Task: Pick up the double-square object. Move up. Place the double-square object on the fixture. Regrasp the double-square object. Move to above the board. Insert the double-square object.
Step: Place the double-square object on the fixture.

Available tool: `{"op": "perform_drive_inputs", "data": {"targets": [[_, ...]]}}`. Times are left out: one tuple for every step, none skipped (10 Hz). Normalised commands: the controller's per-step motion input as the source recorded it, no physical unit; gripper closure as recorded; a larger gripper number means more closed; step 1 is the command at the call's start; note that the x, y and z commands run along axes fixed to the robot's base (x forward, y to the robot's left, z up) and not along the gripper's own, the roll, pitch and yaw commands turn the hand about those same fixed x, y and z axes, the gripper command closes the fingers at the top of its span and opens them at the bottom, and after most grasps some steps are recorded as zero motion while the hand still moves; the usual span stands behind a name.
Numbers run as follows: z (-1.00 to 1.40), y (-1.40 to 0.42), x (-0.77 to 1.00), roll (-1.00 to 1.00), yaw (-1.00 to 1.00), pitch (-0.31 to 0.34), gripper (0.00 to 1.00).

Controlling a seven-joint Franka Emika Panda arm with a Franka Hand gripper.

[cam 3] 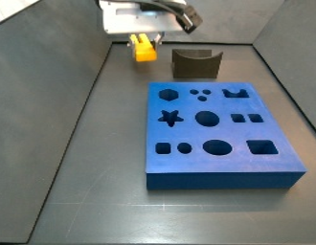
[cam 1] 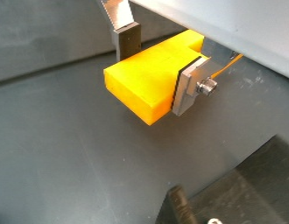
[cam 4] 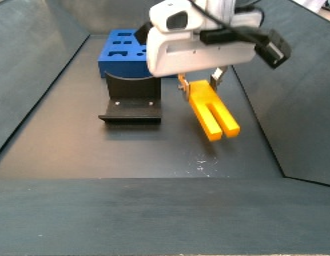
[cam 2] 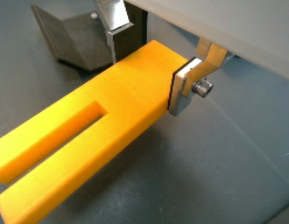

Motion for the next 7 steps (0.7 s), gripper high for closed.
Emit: {"op": "perform_drive_inputs", "data": {"targets": [[1.0, 0.0, 0.0, 0.0, 0.0, 0.0, 1.0], [1.0, 0.0, 0.01, 0.01, 0.0, -0.008, 1.0], [1.0, 0.0, 0.0, 0.01, 0.0, 0.013, 1.0], [1.0, 0.0, -0.01, 0.03, -0.01, 0.02, 1.0], [1.0, 0.0, -0.01, 0.03, -0.01, 0.025, 1.0], [1.0, 0.0, -0.02, 0.04, -0.01, 0.029, 1.0], [1.0, 0.01, -0.02, 0.05, -0.02, 0.03, 1.0]]}}
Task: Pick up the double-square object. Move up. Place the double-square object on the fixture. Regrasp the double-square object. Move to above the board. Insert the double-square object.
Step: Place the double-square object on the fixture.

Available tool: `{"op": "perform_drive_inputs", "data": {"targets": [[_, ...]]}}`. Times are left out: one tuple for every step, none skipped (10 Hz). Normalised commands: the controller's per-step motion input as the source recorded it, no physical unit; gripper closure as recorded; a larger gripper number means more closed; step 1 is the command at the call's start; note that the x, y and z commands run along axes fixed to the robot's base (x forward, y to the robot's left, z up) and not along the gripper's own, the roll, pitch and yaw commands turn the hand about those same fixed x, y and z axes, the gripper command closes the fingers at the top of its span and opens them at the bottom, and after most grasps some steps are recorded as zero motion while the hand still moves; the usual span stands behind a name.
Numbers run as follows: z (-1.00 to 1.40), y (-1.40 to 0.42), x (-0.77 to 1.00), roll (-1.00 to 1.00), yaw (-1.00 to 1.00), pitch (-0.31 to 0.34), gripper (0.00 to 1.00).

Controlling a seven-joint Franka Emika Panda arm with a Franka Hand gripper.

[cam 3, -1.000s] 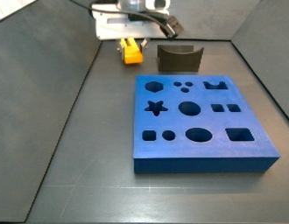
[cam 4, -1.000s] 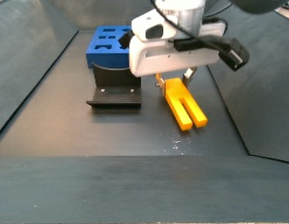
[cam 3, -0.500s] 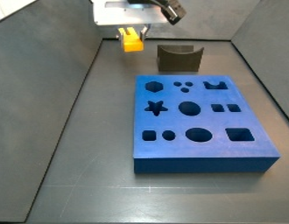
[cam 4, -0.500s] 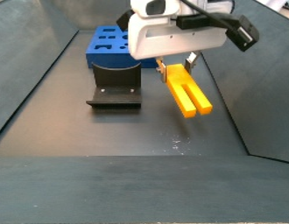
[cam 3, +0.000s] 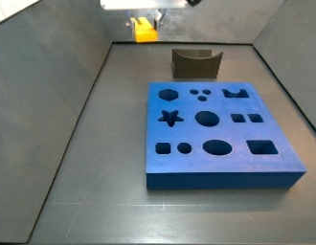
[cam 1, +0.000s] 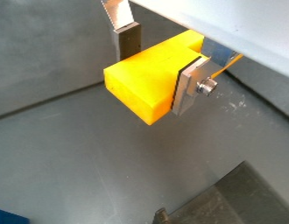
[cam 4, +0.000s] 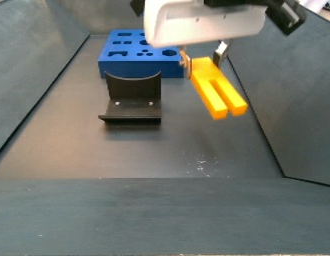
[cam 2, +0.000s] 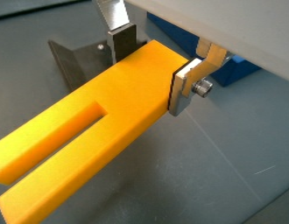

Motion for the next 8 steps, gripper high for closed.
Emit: {"op": "perform_drive_inputs", "data": {"targets": [[1.0, 0.01, -0.02, 0.06, -0.02, 0.035, 1.0], [1.0, 0.01, -0.03, 0.07, -0.02, 0.037, 1.0], [0.93, 0.01, -0.03, 0.07, -0.01, 0.045, 1.0], [0.8, 0.01, -0.02, 0.07, 0.0, 0.049, 1.0], [0.72, 0.01, -0.01, 0.08, 0.0, 0.05, 1.0], [0.52, 0.01, -0.01, 0.08, 0.0, 0.063, 1.0], [0.44, 0.01, 0.0, 0.09, 0.0, 0.069, 1.0], [0.27, 0.01, 0.0, 0.09, 0.01, 0.081, 1.0]]}}
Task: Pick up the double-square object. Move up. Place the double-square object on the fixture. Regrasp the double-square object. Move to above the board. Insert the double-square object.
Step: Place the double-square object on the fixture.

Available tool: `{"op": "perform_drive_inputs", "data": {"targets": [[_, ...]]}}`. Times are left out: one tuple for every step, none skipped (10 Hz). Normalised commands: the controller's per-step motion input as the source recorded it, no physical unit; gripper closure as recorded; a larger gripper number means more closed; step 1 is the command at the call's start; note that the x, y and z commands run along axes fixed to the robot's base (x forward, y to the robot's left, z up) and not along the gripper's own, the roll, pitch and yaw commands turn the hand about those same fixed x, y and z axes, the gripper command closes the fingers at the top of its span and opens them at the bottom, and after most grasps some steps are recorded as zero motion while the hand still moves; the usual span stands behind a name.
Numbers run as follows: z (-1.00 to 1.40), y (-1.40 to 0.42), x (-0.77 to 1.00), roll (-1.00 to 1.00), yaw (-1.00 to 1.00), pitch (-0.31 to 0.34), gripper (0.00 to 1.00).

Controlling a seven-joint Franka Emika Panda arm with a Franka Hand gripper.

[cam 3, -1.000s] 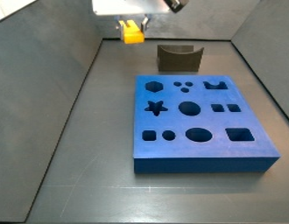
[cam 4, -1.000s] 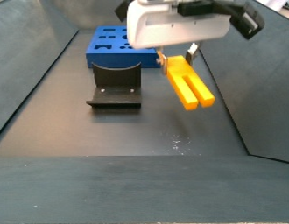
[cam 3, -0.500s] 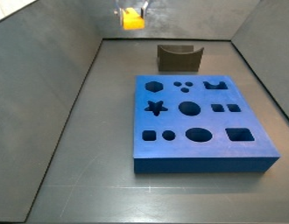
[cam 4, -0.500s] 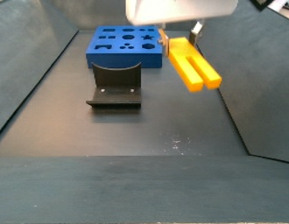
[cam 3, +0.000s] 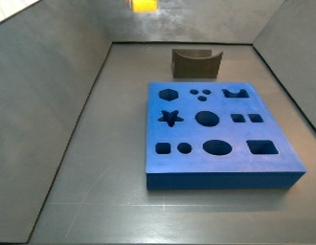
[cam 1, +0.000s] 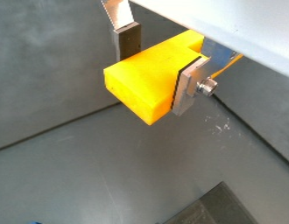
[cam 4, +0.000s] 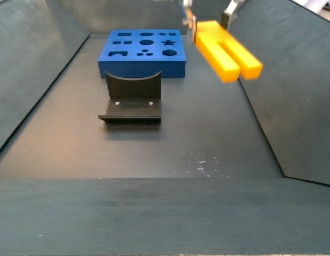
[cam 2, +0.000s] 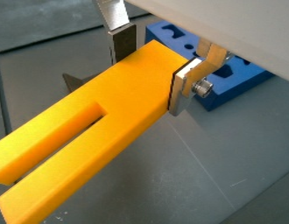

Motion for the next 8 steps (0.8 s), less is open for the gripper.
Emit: {"op": "perform_drive_inputs", "data": {"targets": [[0.09, -0.27, 1.0, 0.17, -0.98, -0.172, 1.0], [0.03, -0.26, 1.0, 0.16, -0.92, -0.148, 1.0], [0.0, -0.2, 1.0, 0.11, -0.6, -0.1, 1.0], [0.01, -0.16, 1.0, 0.08, -0.4, -0.048, 1.0], [0.01, -0.14, 1.0, 0.07, -0.3, -0.02, 1.0], [-0.01, -0.1, 1.0, 0.07, -0.14, 0.022, 1.0], [-0.02, -0.08, 1.0, 0.06, -0.09, 0.033, 1.0], [-0.02, -0.05, 1.0, 0.06, -0.05, 0.048, 1.0]]}}
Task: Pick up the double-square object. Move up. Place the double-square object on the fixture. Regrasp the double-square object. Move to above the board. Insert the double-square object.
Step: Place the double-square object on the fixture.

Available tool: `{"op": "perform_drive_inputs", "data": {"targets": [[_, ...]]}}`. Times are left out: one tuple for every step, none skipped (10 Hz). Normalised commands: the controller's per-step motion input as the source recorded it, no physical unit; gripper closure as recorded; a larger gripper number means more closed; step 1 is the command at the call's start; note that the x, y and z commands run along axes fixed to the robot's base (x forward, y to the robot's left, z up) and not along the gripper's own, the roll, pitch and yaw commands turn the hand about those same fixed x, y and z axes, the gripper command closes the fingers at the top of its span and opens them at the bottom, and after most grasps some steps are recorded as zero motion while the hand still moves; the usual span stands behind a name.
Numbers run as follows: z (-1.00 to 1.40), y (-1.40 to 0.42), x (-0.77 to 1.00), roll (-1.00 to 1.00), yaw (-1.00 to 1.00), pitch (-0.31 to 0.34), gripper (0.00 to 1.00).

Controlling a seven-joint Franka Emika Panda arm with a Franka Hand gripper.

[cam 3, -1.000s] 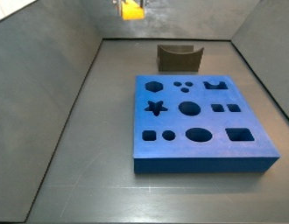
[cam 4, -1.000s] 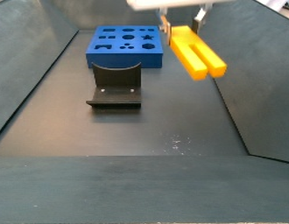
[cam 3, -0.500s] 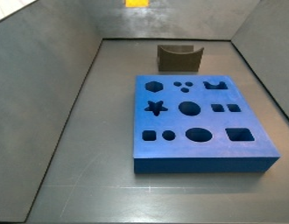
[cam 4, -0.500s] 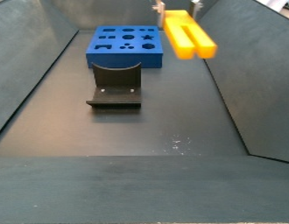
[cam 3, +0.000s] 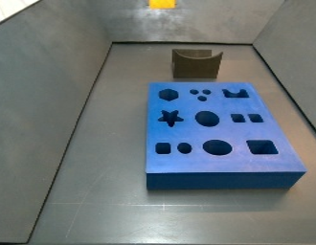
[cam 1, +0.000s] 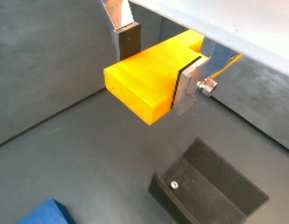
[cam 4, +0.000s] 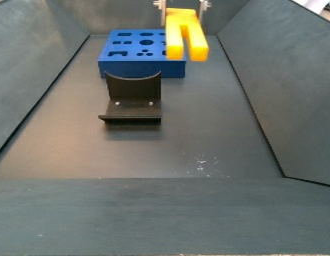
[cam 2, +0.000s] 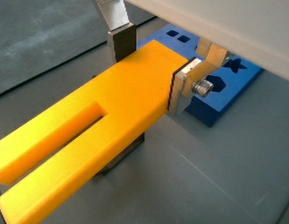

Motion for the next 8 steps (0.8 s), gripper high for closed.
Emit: {"op": "perform_drive_inputs", "data": {"targets": [[-0.01, -0.04, 1.0, 0.05, -0.04, 0.058, 1.0], [-0.01, -0.02, 0.89, 0.05, -0.03, 0.074, 1.0], [-0.01, -0.01, 0.81, 0.04, -0.02, 0.084, 1.0], [0.0, -0.01, 0.71, 0.04, -0.02, 0.098, 1.0], [0.0, -0.01, 0.66, 0.03, -0.01, 0.104, 1.0], [0.0, -0.01, 0.54, 0.03, -0.01, 0.121, 1.0], [0.0, 0.0, 0.5, 0.02, -0.01, 0.126, 1.0], [-0.05, -0.34, 0.88, -1.0, -0.07, 0.081, 1.0]]}}
